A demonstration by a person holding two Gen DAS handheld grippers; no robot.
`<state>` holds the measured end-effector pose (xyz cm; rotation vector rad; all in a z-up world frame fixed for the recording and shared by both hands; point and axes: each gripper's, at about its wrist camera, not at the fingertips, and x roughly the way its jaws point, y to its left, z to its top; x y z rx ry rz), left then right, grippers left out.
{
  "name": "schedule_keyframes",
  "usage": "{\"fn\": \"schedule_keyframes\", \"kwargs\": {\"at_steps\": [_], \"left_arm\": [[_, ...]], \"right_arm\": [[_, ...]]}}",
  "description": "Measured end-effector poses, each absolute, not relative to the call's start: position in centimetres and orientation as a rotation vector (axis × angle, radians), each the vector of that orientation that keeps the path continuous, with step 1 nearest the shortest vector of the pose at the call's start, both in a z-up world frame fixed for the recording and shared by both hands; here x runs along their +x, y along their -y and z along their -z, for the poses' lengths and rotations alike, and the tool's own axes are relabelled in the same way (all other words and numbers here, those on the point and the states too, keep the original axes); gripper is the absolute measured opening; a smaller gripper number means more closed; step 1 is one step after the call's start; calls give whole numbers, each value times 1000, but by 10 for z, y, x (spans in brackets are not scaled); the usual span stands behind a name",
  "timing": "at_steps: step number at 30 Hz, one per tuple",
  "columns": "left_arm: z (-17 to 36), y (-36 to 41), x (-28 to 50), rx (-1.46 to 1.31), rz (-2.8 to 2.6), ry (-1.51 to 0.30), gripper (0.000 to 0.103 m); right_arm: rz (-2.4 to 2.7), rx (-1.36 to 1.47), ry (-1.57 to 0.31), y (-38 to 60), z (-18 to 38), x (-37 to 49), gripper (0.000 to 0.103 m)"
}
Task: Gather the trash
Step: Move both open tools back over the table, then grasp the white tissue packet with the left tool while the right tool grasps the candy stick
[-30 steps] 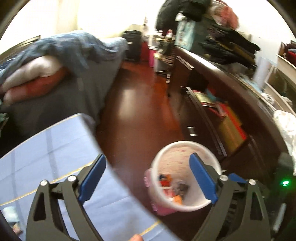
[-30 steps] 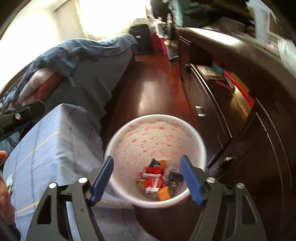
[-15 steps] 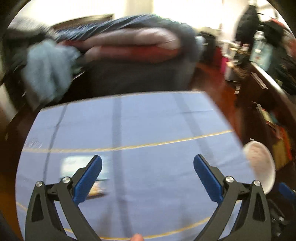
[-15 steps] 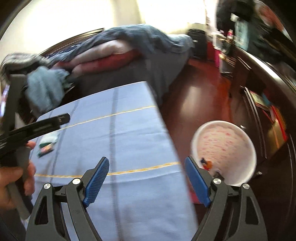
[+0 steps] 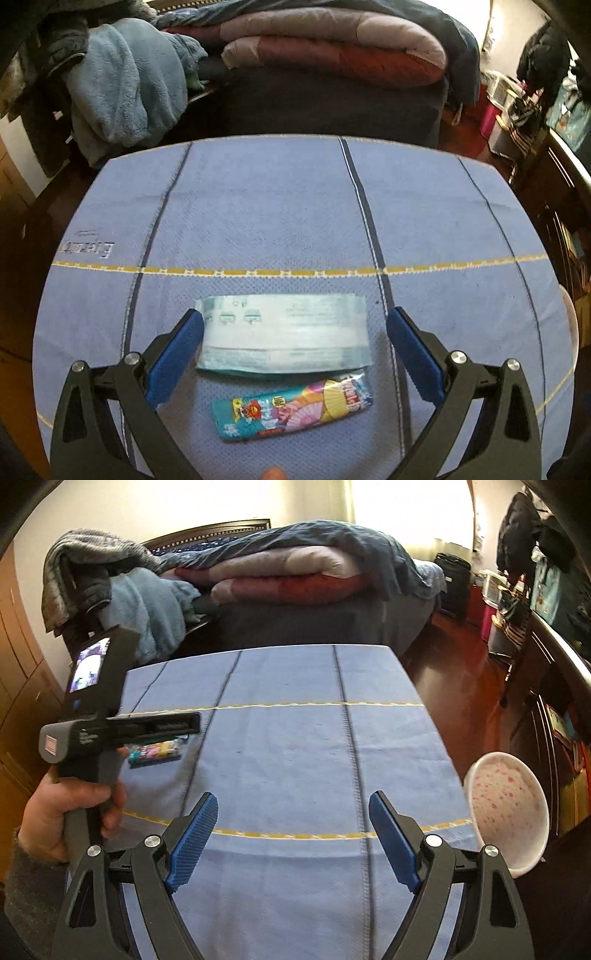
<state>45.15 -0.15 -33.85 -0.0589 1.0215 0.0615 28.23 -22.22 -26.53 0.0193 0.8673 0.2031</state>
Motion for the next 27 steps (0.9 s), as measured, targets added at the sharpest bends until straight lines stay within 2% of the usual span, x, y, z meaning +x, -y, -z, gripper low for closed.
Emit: {"fn": "schedule_keyframes", "kwargs": {"at_steps": [7,14,27], "left_arm": [[343,3,452,-18,-64,-1001,98],[340,1,447,-21,-59,-972,84],[302,-75,405,-144,-147,-850,82]], "right_arm": [[-226,-7,-872,199,265,286,84],[-247,-34,-880,180,267,285,84],[-351,-35,-916,117,286,312,84]]}}
